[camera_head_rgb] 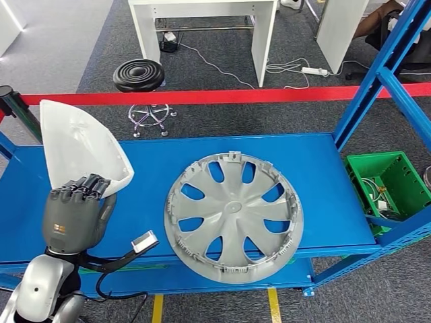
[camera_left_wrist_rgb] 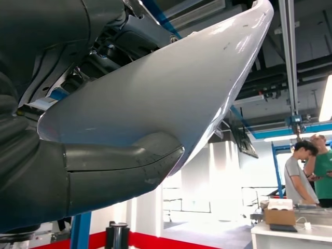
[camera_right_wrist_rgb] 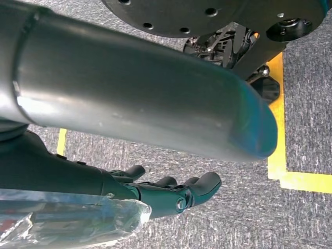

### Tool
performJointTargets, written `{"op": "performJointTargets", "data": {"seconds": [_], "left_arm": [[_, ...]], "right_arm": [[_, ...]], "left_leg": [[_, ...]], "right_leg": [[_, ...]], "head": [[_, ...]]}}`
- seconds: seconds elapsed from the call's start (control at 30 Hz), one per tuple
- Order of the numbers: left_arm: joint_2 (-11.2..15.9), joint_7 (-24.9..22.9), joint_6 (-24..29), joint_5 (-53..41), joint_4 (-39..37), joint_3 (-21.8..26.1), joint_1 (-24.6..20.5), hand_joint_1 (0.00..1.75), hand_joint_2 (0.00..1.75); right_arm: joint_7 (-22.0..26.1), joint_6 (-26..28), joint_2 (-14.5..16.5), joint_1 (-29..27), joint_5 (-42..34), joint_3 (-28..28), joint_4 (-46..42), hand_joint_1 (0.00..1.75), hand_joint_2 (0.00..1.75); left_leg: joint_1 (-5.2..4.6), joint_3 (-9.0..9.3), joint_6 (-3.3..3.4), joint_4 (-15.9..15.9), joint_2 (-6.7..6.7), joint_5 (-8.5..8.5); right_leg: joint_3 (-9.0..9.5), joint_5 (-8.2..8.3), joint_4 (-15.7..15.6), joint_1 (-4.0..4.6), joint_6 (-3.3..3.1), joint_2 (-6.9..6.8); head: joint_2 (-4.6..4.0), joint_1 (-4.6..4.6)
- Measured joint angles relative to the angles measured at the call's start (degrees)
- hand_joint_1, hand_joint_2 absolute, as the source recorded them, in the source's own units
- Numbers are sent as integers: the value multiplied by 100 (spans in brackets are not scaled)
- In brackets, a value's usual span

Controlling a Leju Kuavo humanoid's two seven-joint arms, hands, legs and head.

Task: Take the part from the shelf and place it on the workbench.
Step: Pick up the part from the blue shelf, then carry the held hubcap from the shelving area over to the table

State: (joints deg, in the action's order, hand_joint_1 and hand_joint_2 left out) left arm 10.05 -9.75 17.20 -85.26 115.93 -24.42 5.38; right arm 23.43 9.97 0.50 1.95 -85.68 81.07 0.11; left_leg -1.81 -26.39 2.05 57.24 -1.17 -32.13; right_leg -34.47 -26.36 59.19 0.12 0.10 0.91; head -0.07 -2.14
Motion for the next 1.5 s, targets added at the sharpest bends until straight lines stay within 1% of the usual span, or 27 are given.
{"op": "performJointTargets", "data": {"seconds": [0.17, 0.23, 0.33, 0.37, 0.4, 0.43, 0.53, 0.6, 0.67, 0.73, 0.77, 0.83, 0.87, 0.9, 0.93, 0.97, 1.03, 1.1, 1.2, 1.23, 1.27, 1.3, 1.37, 1.4, 1.43, 1.47, 1.5], "left_arm": [[-1, -1, -1, 0, 0, -7, -1, 175, 175], [-3, -4, -2, 0, 0, -11, -1, 175, 175], [-5, -16, -7, 0, 0, -13, 16, 175, 175], [-4, -19, -8, 0, 0, -14, 24, 175, 175], [-4, -20, -9, 0, 0, -16, 28, 175, 175], [-4, -20, -9, 0, 0, -19, 30, 175, 175], [-4, -20, -10, 0, 0, -25, 32, 175, 175], [-4, -20, -13, 0, 0, -26, 35, 175, 175], [-3, -19, -15, 0, 0, -28, 40, 175, 175], [2, -18, -15, 0, 0, -36, 38, 175, 175], [5, -17, -14, 0, 0, -42, 36, 175, 175], [7, -17, -14, 0, 0, -54, 41, 175, 175], [8, -17, -15, 0, 0, -58, 46, 175, 175], [9, -17, -15, 0, 0, -61, 50, 175, 175], [9, -17, -15, 0, 0, -63, 51, 175, 175], [9, -17, -15, 0, 0, -66, 51, 175, 175], [9, -17, -15, 0, 0, -71, 44, 175, 175], [8, -17, -15, 0, 0, -77, 39, 175, 175], [9, -17, -15, 0, 0, -79, 42, 175, 175], [8, -17, -16, 0, 0, -79, 42, 175, 175], [8, -17, -16, 0, 0, -79, 45, 175, 175], [7, -17, -17, 0, 0, -78, 48, 175, 175], [7, -17, -17, 0, -3, -78, 64, 175, 175], [7, -17, -17, 0, -6, -78, 72, 175, 175], [7, -17, -17, 0, -9, -77, 83, 175, 175], [7, -17, -16, 1, -10, -73, 96, 175, 175], [7, -16, -16, 1, -11, -67, 108, 175, 175]], "right_arm": [[0, 0, 16, 0, 0, 0, 0, 0, 0], [2, 0, 19, 0, 0, 1, 0, 0, 0], [2, -1, 22, 3, 0, 2, 0, 0, 0], [2, -1, 24, 1, 0, 2, 0, 0, 0], [1, -2, 25, -1, 0, 2, 0, 0, 0], [1, -1, 26, -2, 0, 2, 0, 0, 0], [-1, 1, 26, 11, -1, 1, 0, 0, 0], [-2, 2, 26, 17, -2, 0, 0, 0, 0], [-2, 2, 38, 18, -2, 0, -1, 0, 0], [-2, 1, 55, 30, -2, 0, -1, 0, 0], [-2, 1, 63, 36, -2, 0, -1, 0, 0], [-2, 2, 61, 35, -2, 0, 0, 0, 0], [-3, 2, 61, 33, -2, 0, 0, 0, 0], [-3, 2, 61, 33, -2, 0, 0, 0, 0], [-4, 2, 61, 34, -2, 0, 0, 0, 0], [-4, 2, 62, 37, -2, 0, 0, 0, 0], [-4, 1, 65, 43, -2, 0, 0, 0, 0], [-3, 4, 68, 47, -2, 0, 0, 0, 0], [-5, 13, 68, 46, -2, 0, 0, 0, 0], [-8, 14, 68, 43, -2, 0, 0, 0, 0], [-10, 15, 68, 39, -2, 0, 0, 0, 0], [-13, 15, 68, 39, -2, 0, 0, 0, 0], [-16, 15, 68, 47, -2, 1, 0, 0, 0], [-16, 15, 68, 52, -2, 1, 0, 0, 0], [-16, 15, 68, 56, -2, 1, 0, 0, 0], [-16, 15, 68, 58, -2, 1, 0, 0, 0], [-16, 15, 68, 61, -2, 1, 0, 0, 0]], "left_leg": [[-15, -7, 93, -41, 9, 94], [26, -11, 143, -128, 33, 193], [49, -64, 168, -160, 66, 252], [49, -79, 164, -155, 76, 257], [49, -87, 161, -151, 84, 261], [49, -89, 156, -146, 87, 262], [42, -106, 110, -111, 87, 242], [36, -145, 52, -75, 80, 247], [32, -181, -8, -46, 74, 249], [35, -263, -87, 106, 75, 87], [50, -355, -133, 320, 77, -85], [109, -638, -205, 1023, 80, -497], [137, -755, -231, 1335, 80, -620], [160, -801, -251, 1497, 80, -641], [180, -737, -264, 1432, 81, -540], [195, -562, -267, 1145, 82, -349], [204, -102, -250, 332, 85, -40], [178, 114, -214, -107, 82, 55], [155, 26, -116, -152, 87, 170], [162, -30, -69, -161, 96, 235], [173, -100, -27, -175, 106, 310], [179, -182, 8, -181, 115, 384], [162, -364, 38, -174, 118, 519], [151, -456, 41, -169, 119, 587], [141, -547, 39, -163, 119, 652], [133, -632, 30, -156, 118, 714], [128, -707, 17, -146, 117, 767]], "right_leg": [[-15, 61, -37, -32, 87, 4], [-111, -74, 103, -20, 136, -9], [-516, -608, 1053, -33, 166, -37], [-626, -705, 1345, -39, 169, -42], [-650, -694, 1462, -40, 169, -45], [-559, -567, 1341, -40, 163, -46], [39, -115, 305, -31, 105, -38], [214, -88, 1, -16, 62, -29], [220, -80, -60, -27, 26, -33], [201, -65, -127, -62, -32, -42], [181, -46, -151, -78, -64, -50], [110, -2, -148, -75, -99, -70], [68, 23, -140, -73, -100, -83], [23, 50, -129, -73, -95, -93], [-22, 78, -117, -73, -87, -100], [-63, 109, -106, -73, -76, -104], [-128, 181, -95, -70, -40, -103], [-158, 273, -111, -72, 19, -101], [-183, 390, -162, -88, 127, -98], [-234, 311, -123, -91, 156, -97], [-316, 115, 27, -91, 180, -96], [-426, -172, 301, -95, 195, -95], [-639, -703, 1067, -94, 216, -95], [-670, -791, 1364, -94, 222, -95], [-620, -747, 1499, -92, 222, -95], [-456, -606, 1423, -88, 212, -95], [-191, -441, 1147, -84, 193, -95]], "head": [[-1, -3], [-2, 18], [-1, 48], [0, 46], [0, 46], [1, 47], [0, 43], [0, 38], [1, 37], [1, 12], [1, -4], [1, -27], [1, -27], [1, -29], [1, -29], [1, -29], [1, -29], [1, -29], [1, -37], [1, -32], [1, -26], [1, -20], [1, -14], [1, -15], [1, -15], [1, -15], [1, -14]]}}
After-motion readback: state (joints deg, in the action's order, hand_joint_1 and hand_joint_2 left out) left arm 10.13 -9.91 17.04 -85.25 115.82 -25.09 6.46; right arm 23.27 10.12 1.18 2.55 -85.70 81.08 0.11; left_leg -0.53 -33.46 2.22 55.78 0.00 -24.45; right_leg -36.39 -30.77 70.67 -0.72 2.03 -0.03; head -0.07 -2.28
